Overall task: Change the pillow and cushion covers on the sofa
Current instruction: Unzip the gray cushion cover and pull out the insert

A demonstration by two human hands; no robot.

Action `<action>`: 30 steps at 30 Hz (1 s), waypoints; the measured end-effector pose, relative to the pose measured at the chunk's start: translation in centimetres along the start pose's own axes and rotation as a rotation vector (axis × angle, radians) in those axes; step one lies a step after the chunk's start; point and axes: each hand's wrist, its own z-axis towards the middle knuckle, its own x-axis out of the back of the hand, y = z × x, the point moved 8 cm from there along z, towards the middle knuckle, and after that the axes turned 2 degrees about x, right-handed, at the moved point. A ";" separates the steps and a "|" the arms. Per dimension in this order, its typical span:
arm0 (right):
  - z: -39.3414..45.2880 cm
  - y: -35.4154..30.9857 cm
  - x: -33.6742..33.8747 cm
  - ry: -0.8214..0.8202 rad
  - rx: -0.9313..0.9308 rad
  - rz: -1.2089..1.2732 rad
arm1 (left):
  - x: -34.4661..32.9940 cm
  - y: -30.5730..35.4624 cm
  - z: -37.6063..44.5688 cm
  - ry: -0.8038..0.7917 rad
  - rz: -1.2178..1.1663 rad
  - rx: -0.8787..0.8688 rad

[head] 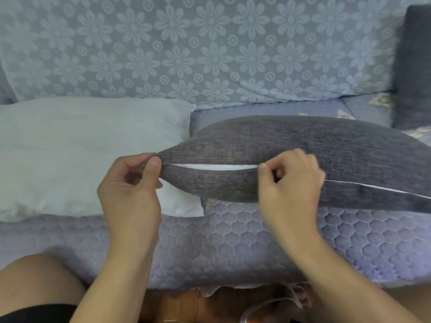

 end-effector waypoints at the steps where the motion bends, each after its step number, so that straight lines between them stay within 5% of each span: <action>1: 0.9 1.1 0.8 0.033 -0.026 -0.033 | -0.3 0.1 0.3 0.010 0.003 -0.006; 4: 2.7 3.9 3.6 0.153 -0.092 -0.103 | -1.8 1.8 1.0 0.002 0.131 -0.113; 7: 3.0 4.9 5.1 0.277 -0.092 -0.071 | -5.5 6.6 -1.5 -0.006 0.531 -0.590; 11: 3.4 3.9 4.7 0.303 -0.036 0.003 | -14.3 7.8 -9.4 -0.525 0.666 -1.062; 16: 4.7 3.6 5.2 0.265 -0.091 0.055 | -18.4 5.0 -6.6 -0.656 1.010 -1.077; 30: 7.6 4.1 5.8 0.345 0.068 -0.130 | -21.6 6.2 -4.1 -0.551 0.880 -1.307</action>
